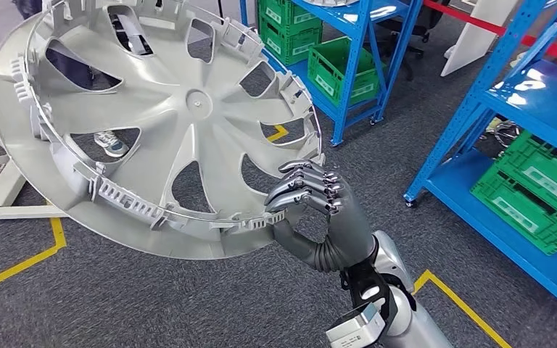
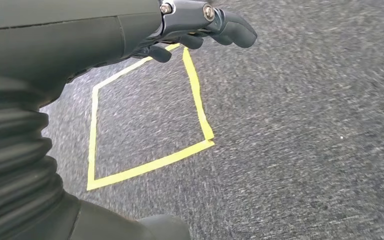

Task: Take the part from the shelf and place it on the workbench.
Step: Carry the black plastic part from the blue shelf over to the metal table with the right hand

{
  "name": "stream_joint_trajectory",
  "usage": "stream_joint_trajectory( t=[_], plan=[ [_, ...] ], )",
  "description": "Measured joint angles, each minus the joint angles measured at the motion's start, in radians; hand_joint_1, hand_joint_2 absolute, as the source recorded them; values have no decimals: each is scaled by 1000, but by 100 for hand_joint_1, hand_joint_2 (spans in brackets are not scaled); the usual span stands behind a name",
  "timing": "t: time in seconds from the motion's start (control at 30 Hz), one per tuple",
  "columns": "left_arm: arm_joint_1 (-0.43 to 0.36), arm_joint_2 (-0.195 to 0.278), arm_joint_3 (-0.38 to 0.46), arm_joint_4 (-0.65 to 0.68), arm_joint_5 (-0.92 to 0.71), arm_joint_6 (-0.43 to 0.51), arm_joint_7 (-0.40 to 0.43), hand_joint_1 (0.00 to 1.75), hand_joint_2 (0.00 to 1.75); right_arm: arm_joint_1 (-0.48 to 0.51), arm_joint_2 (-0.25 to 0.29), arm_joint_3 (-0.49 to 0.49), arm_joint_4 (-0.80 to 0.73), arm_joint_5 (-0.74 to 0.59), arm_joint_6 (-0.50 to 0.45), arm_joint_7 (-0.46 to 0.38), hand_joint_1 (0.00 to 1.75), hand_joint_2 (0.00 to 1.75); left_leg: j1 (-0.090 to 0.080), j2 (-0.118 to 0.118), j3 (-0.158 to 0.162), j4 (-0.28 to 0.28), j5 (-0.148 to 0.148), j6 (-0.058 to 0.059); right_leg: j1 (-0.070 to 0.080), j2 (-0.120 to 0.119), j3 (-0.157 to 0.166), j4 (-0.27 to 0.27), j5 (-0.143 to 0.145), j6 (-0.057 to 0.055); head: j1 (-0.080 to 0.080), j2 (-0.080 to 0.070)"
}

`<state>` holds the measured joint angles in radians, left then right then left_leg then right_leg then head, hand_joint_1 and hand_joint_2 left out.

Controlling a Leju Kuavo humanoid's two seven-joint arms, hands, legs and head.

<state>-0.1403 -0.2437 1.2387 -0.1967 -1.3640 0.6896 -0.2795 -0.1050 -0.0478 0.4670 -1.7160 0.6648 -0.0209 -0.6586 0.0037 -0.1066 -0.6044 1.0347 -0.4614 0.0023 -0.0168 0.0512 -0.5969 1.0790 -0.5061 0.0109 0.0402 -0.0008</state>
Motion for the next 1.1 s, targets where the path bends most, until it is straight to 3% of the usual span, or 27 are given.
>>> stream_joint_trajectory(
  t=[0.07,0.13,0.2,0.27,0.33,0.37,0.43,0.5,0.57,0.63,0.7,0.77,0.8,0.83,0.87,0.9,0.93,1.0,1.07,1.1],
  plan=[
    [2,-3,0,1,1,-1,-5,0,175,0,0,-1,-1,4,3,0,175,175,1,-17,-7,1,1,-14,3,10,10,-28,4,-7,0,0],
    [3,-6,0,2,2,-1,-11,0,175,-1,0,-2,-2,9,6,0,175,175,4,-22,-13,1,3,-27,5,-11,12,-34,10,-19,0,0],
    [1,-8,0,2,3,0,-16,0,175,-1,1,-2,-2,11,8,0,175,175,2,22,-37,46,-24,-36,3,-34,18,-42,14,-32,-5,0],
    [-2,-10,0,3,3,0,-19,0,175,0,1,-4,-3,12,8,-1,175,175,1,79,-92,160,-83,-42,4,-59,20,-45,13,-40,-10,0],
    [-2,-10,0,3,3,0,-19,0,175,0,1,-4,-3,12,9,0,175,175,4,96,-140,262,-119,-47,6,-84,19,-45,12,-42,-11,0],
    [-1,-9,0,3,3,0,-19,0,175,0,1,-4,-3,11,11,0,175,175,5,99,-141,268,-112,-48,6,-96,19,-45,12,-41,-11,0],
    [-1,-6,0,3,3,0,-17,0,175,-1,1,-4,-3,11,15,0,175,175,6,116,-86,170,-56,-47,6,-120,23,-44,9,-38,-11,0],
    [-3,-5,-1,3,3,0,-16,0,175,-4,1,-4,-3,9,19,-1,175,175,1,157,-17,43,-15,-39,10,-141,27,-43,4,-29,-10,0],
    [-4,-4,-3,3,3,0,-14,0,175,-9,1,-3,-3,8,21,-2,175,175,-5,170,4,-2,-9,-26,15,-158,31,-43,0,-18,-7,0],
    [-2,-4,-5,3,3,1,-11,0,175,-13,1,-2,-3,7,22,-2,175,175,-6,145,2,-5,-5,-12,13,-172,34,-44,-3,-5,-5,0],
    [-2,-4,-8,3,3,1,-9,0,175,-13,1,-3,-5,6,21,-2,175,175,-3,123,4,-11,2,1,8,-137,23,-10,-28,6,-3,0],
    [-4,-4,-9,3,3,2,-8,0,175,-8,0,-4,-6,6,19,-4,175,175,-1,100,4,-13,5,9,5,-79,-28,100,-85,11,2,0],
    [-6,-4,-9,3,3,2,-8,0,175,-4,0,-4,-6,5,18,-5,175,175,-2,87,4,-12,6,12,6,-65,-63,167,-112,11,4,0],
    [-6,-3,-10,3,3,2,-8,0,175,-1,-1,-5,-6,5,17,-7,175,175,-3,74,3,-11,5,12,6,-58,-91,216,-124,11,5,0],
    [-5,-3,-10,3,5,2,-7,0,175,2,-1,-5,-6,5,17,-9,175,175,-4,60,3,-9,5,13,7,-56,-105,232,-116,10,5,0],
    [-5,-3,-10,3,7,3,-7,0,175,3,-1,-5,-6,5,17,-10,175,175,-4,46,2,-7,5,13,7,-53,-99,208,-89,7,5,0],
    [-5,-2,-10,3,8,3,-7,0,175,3,-1,-5,-6,5,17,-12,175,175,-4,32,2,-4,5,12,7,-45,-75,150,-51,3,5,0],
    [-5,-2,-10,3,10,3,-6,0,175,2,-1,-5,-6,5,16,-13,175,175,-4,7,0,0,4,7,7,-9,-17,20,6,-4,5,0],
    [-3,-2,-10,3,10,3,-6,0,175,0,-1,-5,-6,4,15,-13,175,175,-2,-11,-4,-1,5,-5,11,9,6,-34,18,-10,5,0],
    [-1,-2,-10,3,10,3,-6,0,175,-1,-1,-5,-6,3,15,-13,175,175,-1,-19,-7,-3,6,-13,14,3,6,-37,19,-14,5,0]
  ],
)
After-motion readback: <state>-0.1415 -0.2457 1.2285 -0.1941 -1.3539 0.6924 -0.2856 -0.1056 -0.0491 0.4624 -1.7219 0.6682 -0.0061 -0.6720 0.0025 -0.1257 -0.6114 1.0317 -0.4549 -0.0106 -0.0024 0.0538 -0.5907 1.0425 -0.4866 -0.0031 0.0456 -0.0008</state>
